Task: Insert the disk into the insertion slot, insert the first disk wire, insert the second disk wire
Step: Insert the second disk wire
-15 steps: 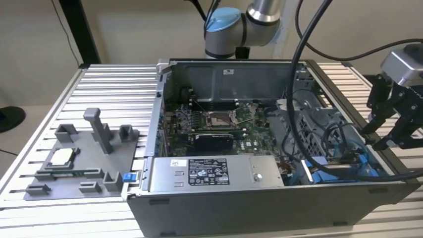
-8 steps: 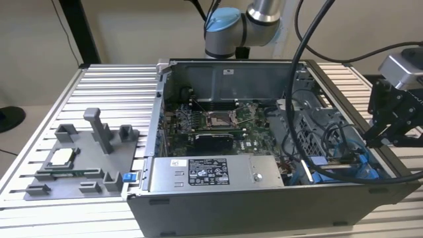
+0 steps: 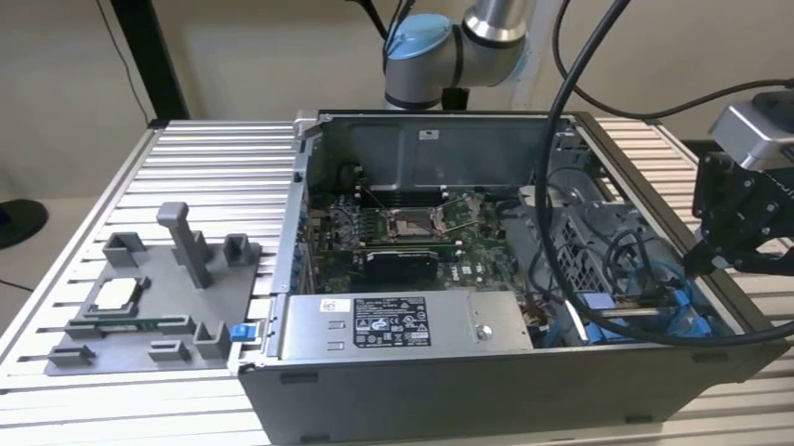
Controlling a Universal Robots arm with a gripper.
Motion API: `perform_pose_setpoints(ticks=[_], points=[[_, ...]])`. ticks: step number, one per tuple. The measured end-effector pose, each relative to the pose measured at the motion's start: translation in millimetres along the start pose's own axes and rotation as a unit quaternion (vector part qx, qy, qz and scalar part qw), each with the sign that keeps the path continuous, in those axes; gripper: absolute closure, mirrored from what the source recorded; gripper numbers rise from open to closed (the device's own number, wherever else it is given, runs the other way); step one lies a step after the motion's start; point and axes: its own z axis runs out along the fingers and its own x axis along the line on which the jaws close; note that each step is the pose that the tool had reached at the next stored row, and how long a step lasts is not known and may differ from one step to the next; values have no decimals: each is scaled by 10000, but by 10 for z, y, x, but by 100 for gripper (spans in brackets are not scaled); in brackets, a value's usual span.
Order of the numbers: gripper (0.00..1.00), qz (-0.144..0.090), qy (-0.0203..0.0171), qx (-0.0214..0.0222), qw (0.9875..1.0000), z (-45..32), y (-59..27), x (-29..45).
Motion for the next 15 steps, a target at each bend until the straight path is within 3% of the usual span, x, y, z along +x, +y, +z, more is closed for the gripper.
perform_pose_setpoints(ticks=[11, 12, 15], points=[[100, -9, -1, -1, 10000, 6, 0, 4], [0, -13, -3, -1, 10000, 9, 0, 7], [0, -57, -1, -3, 10000, 9, 0, 18]])
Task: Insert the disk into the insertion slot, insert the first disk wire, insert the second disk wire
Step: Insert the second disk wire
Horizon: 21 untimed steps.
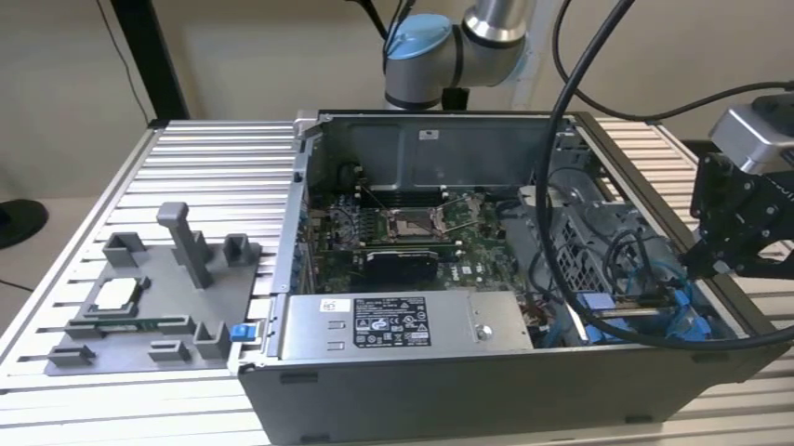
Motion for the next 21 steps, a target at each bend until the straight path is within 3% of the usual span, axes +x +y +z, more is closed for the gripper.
perform_pose_setpoints(ticks=[10, 11, 14, 21], points=[[0, -131, 2, -7, 9999, 36, 1, 18], [100, -138, 3, -8, 9999, 37, 1, 21], [100, -146, -16, -5, 9999, 35, 1, 33], [100, -148, -158, 3, 9998, -114, 37, 26]])
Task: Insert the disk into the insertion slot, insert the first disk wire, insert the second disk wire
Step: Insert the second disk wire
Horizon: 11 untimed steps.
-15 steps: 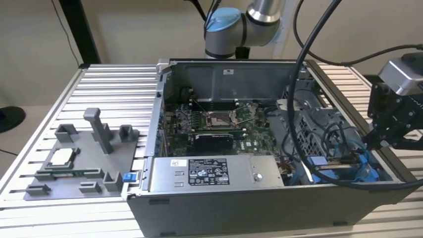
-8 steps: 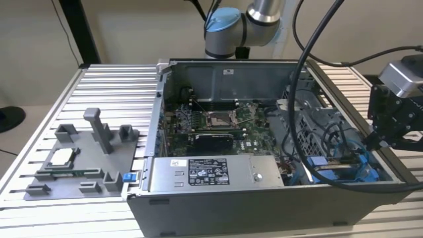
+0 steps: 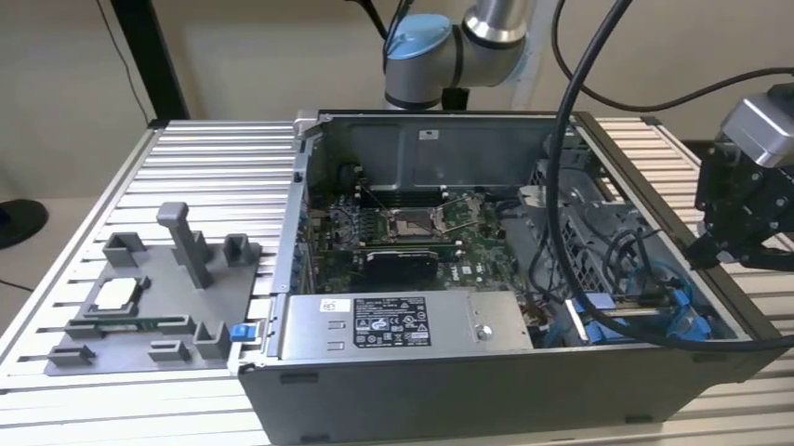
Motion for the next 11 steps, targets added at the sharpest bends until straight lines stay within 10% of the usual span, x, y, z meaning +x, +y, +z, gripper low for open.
perform_pose_setpoints(ticks=[11], points=[[100, 1, -34, -6, 10000, -236, 102, -43]])
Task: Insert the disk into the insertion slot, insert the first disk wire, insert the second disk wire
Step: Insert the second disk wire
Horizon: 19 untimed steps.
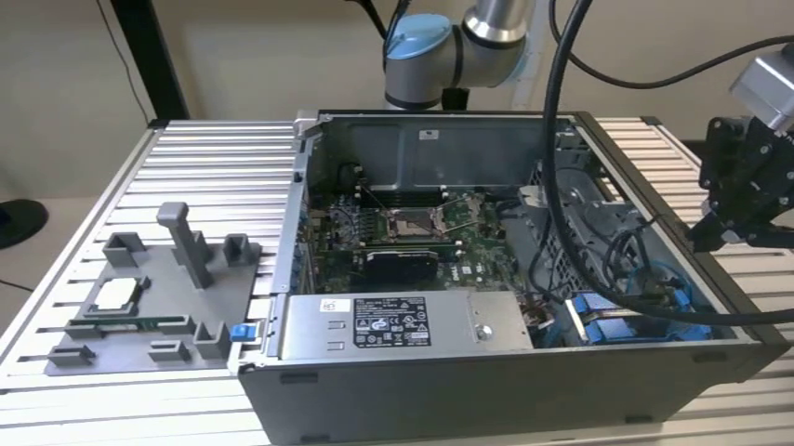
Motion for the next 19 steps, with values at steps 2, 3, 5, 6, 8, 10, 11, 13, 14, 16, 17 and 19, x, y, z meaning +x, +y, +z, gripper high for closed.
perform_pose_setpoints(ticks=[2, 3, 5, 6, 8, 10, 11, 13, 14, 16, 17, 19], points=[[100, 3, -3, -20, 10000, -28, 18, -6], [100, 6, -5, -38, 10000, -36, 28, -8], [100, 16, -12, -98, 10000, -38, 52, -10], [100, 22, -16, -147, 9999, -39, 63, -11], [100, 44, -23, -282, 9996, -41, 81, -12], [100, 74, -37, -462, 9989, -40, 92, -13], [100, 87, -44, -549, 9984, -40, 96, -13], [100, 116, -58, -732, 9972, -39, 103, -14], [100, 130, -63, -815, 9966, -39, 105, -14], [100, 157, -76, -986, 9950, -38, 107, -14], [100, 167, -81, -1050, 9943, -36, 107, -14], [100, 181, -88, -1140, 9933, -27, 107, -12]])
